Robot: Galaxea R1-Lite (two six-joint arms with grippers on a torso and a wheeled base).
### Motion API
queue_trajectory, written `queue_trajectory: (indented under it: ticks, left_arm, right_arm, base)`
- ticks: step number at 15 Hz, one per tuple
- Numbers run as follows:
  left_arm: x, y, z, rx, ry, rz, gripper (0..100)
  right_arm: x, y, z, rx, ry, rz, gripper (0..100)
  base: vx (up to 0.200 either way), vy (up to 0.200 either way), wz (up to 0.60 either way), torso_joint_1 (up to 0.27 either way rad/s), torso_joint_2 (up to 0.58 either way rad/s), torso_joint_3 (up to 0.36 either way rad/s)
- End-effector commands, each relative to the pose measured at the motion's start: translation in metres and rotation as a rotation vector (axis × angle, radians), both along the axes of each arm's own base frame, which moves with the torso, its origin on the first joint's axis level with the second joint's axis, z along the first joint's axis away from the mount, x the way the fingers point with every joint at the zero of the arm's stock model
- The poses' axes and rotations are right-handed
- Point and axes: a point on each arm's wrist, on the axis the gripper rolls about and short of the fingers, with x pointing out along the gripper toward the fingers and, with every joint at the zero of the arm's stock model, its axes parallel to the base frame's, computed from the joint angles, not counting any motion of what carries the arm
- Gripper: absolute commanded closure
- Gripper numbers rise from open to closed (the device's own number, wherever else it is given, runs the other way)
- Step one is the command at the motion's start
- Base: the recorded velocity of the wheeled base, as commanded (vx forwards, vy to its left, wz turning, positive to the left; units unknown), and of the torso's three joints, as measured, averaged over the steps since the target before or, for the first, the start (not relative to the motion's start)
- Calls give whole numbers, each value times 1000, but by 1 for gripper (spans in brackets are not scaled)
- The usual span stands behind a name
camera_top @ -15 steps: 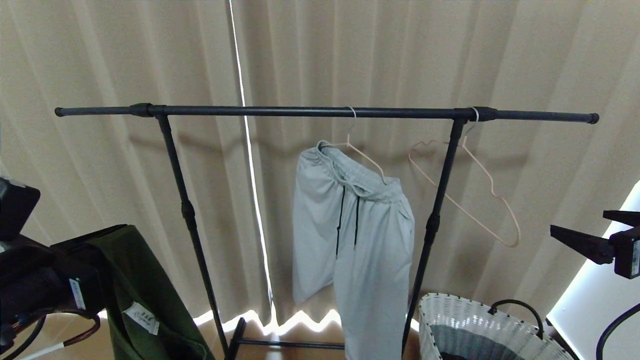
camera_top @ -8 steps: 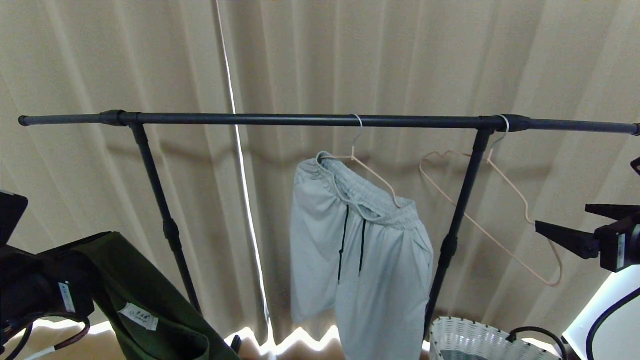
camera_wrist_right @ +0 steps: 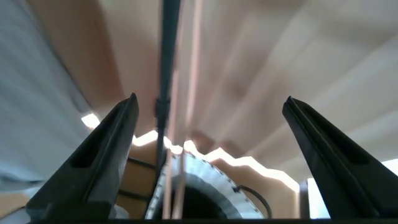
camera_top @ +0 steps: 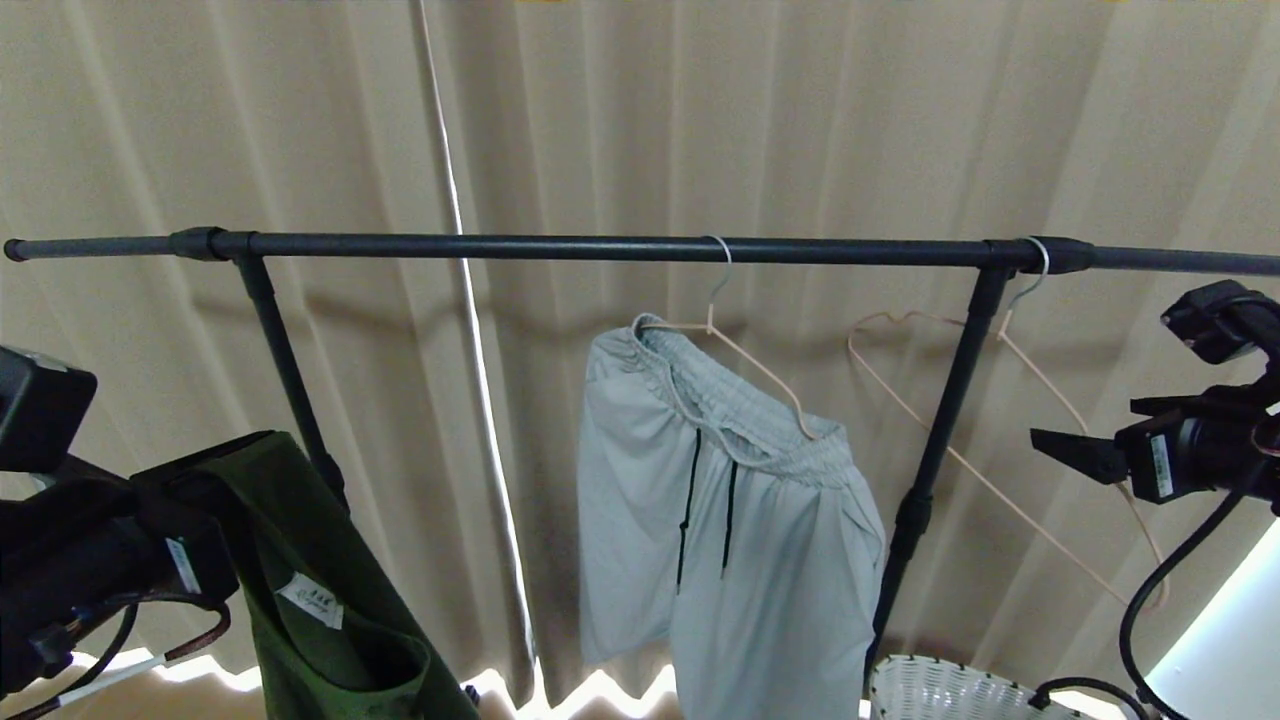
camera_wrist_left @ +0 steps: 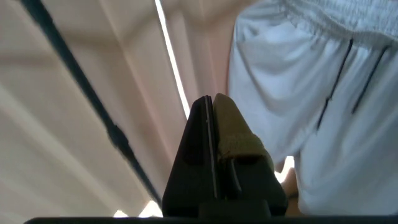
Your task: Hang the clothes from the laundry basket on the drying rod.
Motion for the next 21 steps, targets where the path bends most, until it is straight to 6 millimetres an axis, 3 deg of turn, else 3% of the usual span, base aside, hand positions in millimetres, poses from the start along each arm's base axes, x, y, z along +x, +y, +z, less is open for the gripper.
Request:
queue_trajectory:
  ticks: [1,5,10,13,21]
  left_arm:
    - [7,-2,-11,9,37,-3,100]
    - [0,-2,-5,2,-1,-12,100]
    - [-3,-2,-5,1,-7,-21,100]
    - [-4,-2,-6,4,-8,-23,100]
    - [-5,-2,-6,8,-10,-25,100]
  right_arm:
    - [14,0,-14,3,77,1,0]
    - [31,-2,-16,11,104,-9,0]
    - [31,1,3,28,159,-11,0]
    - [34,11,-2,79,195,-40,0]
    - [40,13,-9,76,214,-46,0]
  base:
    - [0,0,0,0,0,0]
    - [0,0,0,0,0,0]
    - [0,0,0,0,0,0]
    - [0,0,0,0,0,0]
    - [0,0,0,0,0,0]
